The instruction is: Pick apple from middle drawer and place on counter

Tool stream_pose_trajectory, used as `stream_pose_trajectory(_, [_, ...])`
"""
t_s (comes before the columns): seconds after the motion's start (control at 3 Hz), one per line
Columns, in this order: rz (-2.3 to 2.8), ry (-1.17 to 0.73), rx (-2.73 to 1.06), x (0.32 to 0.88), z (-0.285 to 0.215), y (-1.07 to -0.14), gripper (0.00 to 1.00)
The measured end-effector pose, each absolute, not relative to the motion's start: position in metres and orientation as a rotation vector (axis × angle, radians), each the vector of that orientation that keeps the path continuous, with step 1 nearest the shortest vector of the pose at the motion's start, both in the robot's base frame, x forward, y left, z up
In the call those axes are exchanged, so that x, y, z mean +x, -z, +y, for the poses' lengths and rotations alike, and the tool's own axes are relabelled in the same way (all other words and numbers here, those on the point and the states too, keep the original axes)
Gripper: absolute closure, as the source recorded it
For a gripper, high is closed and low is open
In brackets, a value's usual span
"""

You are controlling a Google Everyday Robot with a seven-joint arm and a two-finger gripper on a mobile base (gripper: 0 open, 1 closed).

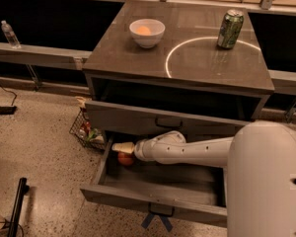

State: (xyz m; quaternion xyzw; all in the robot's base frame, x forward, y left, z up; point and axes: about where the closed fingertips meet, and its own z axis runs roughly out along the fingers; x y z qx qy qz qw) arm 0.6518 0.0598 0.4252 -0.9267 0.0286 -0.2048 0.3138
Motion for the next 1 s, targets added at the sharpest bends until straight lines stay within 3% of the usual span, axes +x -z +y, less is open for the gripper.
stream_pose_trajectory(1.0, [0.031, 0.528, -2.470, 0.654, 0.083, -0.403, 0.00])
